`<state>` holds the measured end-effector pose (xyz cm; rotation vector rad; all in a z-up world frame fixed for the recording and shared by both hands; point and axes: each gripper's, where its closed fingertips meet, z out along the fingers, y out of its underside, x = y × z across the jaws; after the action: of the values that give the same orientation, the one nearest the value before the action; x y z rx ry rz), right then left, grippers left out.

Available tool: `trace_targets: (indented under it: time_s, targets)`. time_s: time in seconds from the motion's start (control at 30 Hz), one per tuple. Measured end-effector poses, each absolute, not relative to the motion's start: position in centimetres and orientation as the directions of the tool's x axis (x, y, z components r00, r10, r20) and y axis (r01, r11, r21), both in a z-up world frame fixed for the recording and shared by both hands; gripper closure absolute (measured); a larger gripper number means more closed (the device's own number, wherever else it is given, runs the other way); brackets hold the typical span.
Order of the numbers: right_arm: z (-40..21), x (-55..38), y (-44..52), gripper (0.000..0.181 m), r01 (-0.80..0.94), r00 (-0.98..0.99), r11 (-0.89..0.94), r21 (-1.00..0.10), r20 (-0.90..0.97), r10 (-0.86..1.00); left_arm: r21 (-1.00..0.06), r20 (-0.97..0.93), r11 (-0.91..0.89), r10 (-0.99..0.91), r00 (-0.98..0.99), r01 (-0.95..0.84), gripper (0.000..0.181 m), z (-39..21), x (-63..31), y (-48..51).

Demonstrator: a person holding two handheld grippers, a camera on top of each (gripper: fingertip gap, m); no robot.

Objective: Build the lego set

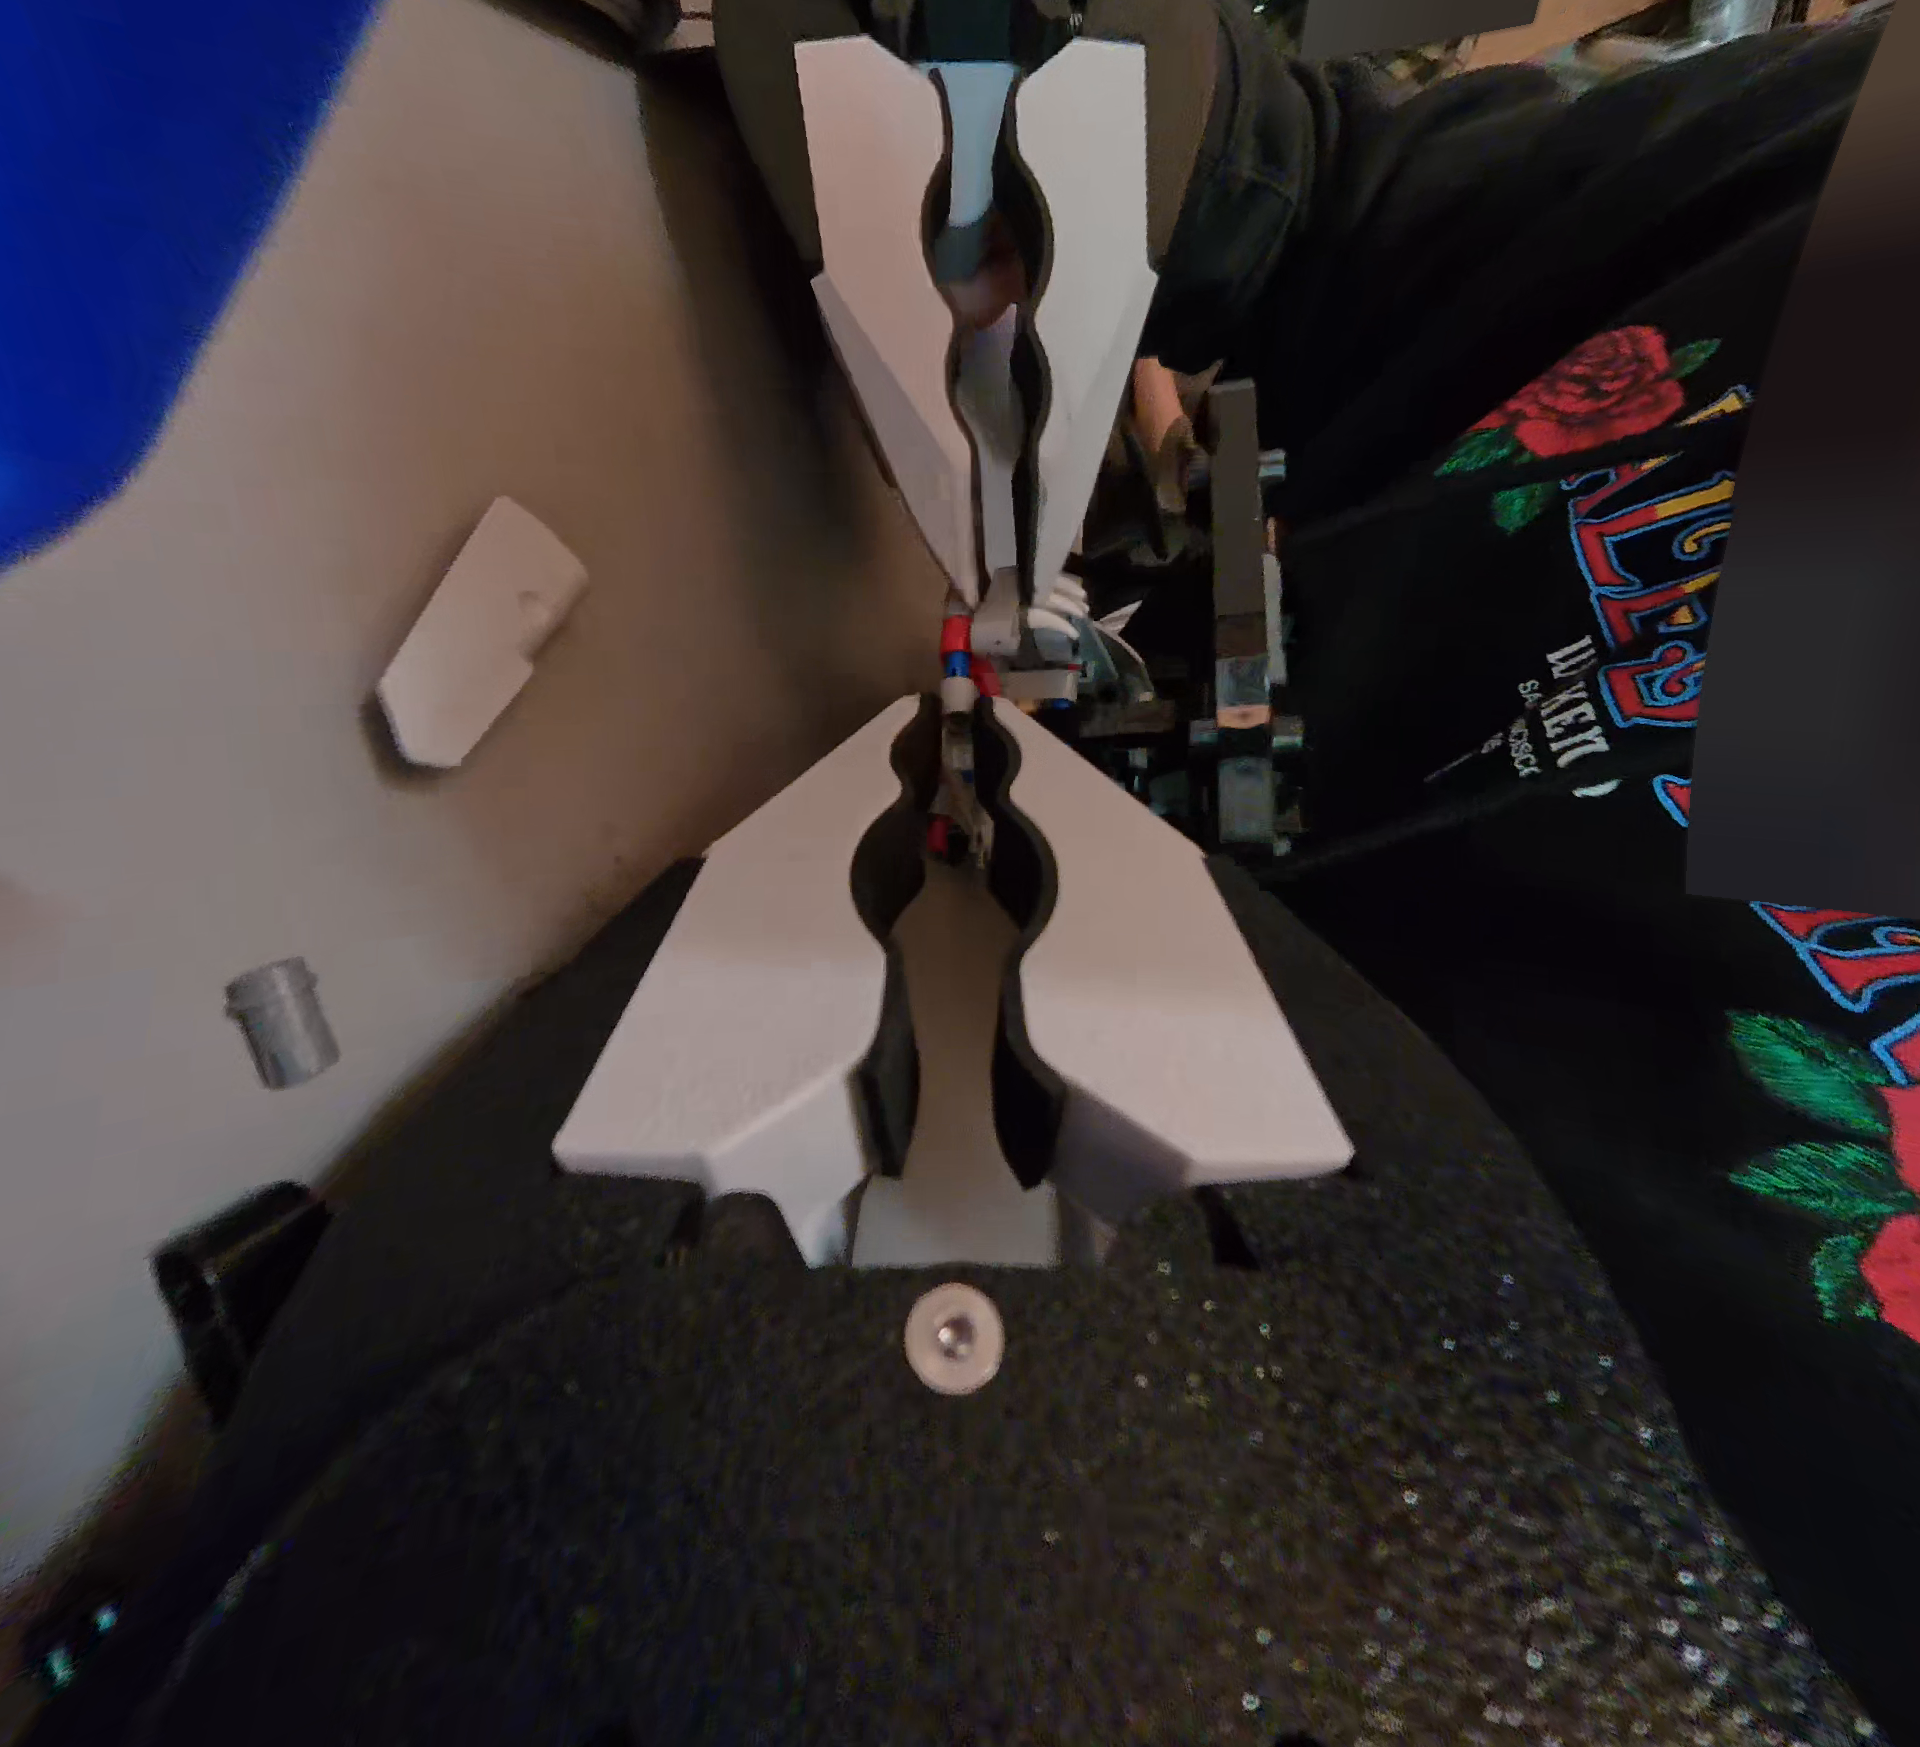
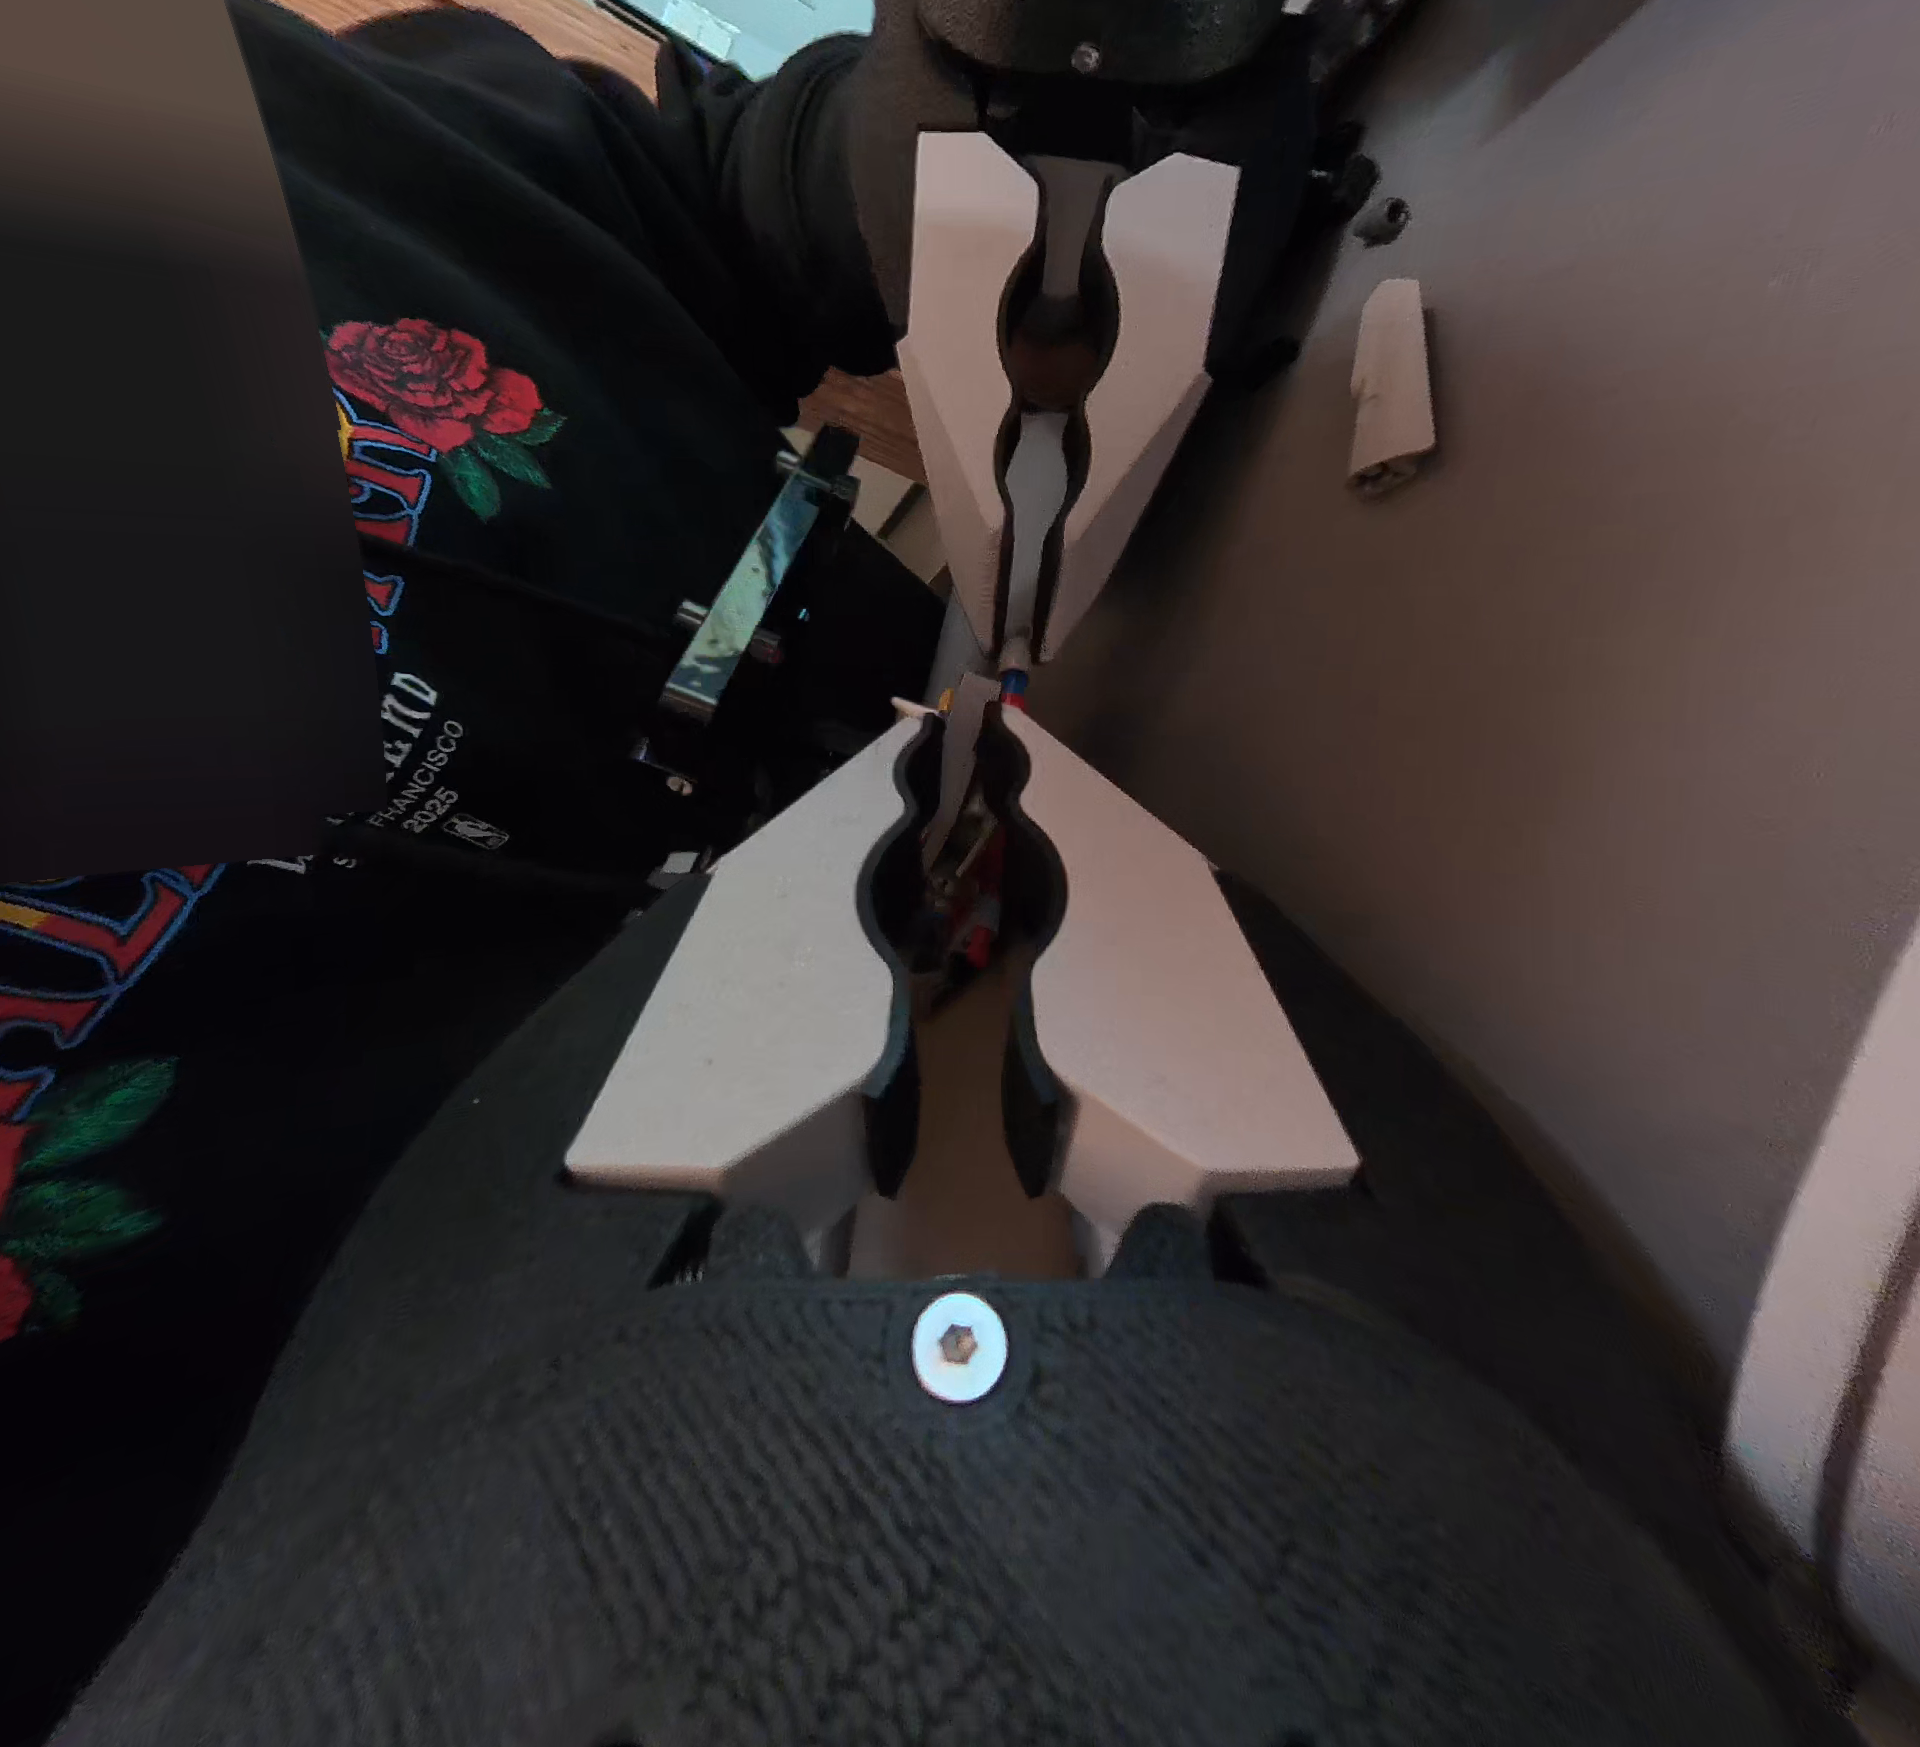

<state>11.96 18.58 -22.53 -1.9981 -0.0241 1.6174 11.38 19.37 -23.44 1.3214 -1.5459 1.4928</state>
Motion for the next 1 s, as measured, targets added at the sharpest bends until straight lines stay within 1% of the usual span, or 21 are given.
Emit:
trace_targets:
  time_s: [0.03,0.1,0.13,0.2,0.23,0.3,0.37,0.4,0.43,0.57,0.63,0.77,0.87,0.93,1.0]
  targets:
    - [-22.0,11.8,18.7,0.181,-0.339,0.248,-0.830,-0.443,-0.893,0.375,-0.352,0.920,-0.145,-0.235,-0.313,-0.925,0.178,-23.3,11.7,19.3]
    - [-22.2,11.7,18.6,0.181,-0.338,0.252,-0.837,-0.431,-0.898,0.360,-0.338,0.921,-0.120,-0.246,-0.302,-0.933,0.177,-23.8,11.8,19.0]
    - [-22.2,12.1,18.5,0.181,-0.353,0.248,-0.838,-0.416,-0.905,0.345,-0.351,0.913,-0.100,-0.256,-0.317,-0.931,0.177,-23.9,11.7,18.9]
    - [-22.2,13.3,18.4,0.181,-0.404,0.268,-0.816,-0.413,-0.906,0.326,-0.372,0.907,-0.120,-0.255,-0.334,-0.920,0.177,-23.6,12.0,18.9]
    - [-22.3,13.6,17.9,0.178,-0.411,0.270,-0.818,-0.403,-0.910,0.313,-0.370,0.909,-0.117,-0.253,-0.332,-0.922,0.177,-23.6,11.9,18.9]
    - [-22.4,14.1,17.2,0.154,-0.445,0.278,-0.817,-0.367,-0.924,0.263,-0.375,0.906,-0.113,-0.256,-0.338,-0.920,0.177,-23.7,11.9,18.8]
    - [-22.6,14.3,16.4,0.154,-0.458,0.289,-0.818,-0.347,-0.929,0.232,-0.390,0.899,-0.114,-0.262,-0.351,-0.914,0.177,-23.6,11.8,18.7]
    - [-22.8,14.3,16.2,0.153,-0.465,0.312,-0.816,-0.344,-0.926,0.213,-0.401,0.894,-0.114,-0.267,-0.361,-0.909,0.177,-23.6,11.8,18.7]
    - [-23.0,14.3,16.1,0.148,-0.477,0.331,-0.808,-0.347,-0.922,0.200,-0.409,0.889,-0.112,-0.271,-0.368,-0.906,0.177,-23.6,11.7,18.6]
    - [-22.9,13.1,16.2,0.148,-0.512,0.288,-0.792,-0.334,-0.935,0.208,-0.425,0.880,-0.097,-0.277,-0.385,-0.900,0.177,-23.6,11.5,18.2]
    - [-23.0,13.4,16.3,0.159,-0.530,0.282,-0.776,-0.341,-0.934,0.218,-0.438,0.874,-0.104,-0.283,-0.396,-0.893,0.177,-23.5,11.5,18.3]
    - [-23.0,13.1,15.8,0.155,-0.533,0.280,-0.778,-0.333,-0.937,0.209,-0.457,0.863,-0.103,-0.295,-0.411,-0.884,0.177,-23.6,11.5,18.2]
    - [-23.5,12.4,14.5,0.155,-0.475,0.290,-0.824,-0.307,-0.939,0.183,-0.468,0.859,-0.128,-0.297,-0.417,-0.874,0.177,-23.3,11.8,18.4]
    - [-23.0,12.5,14.8,0.150,-0.514,0.293,-0.794,-0.325,-0.936,0.194,-0.474,0.857,-0.139,-0.300,-0.419,-0.870,0.177,-23.3,12.0,18.5]
    - [-22.8,13.1,15.7,0.154,-0.565,0.295,-0.748,-0.348,-0.932,0.212,-0.485,0.852,-0.145,-0.302,-0.428,-0.863,0.177,-23.1,12.2,18.4]
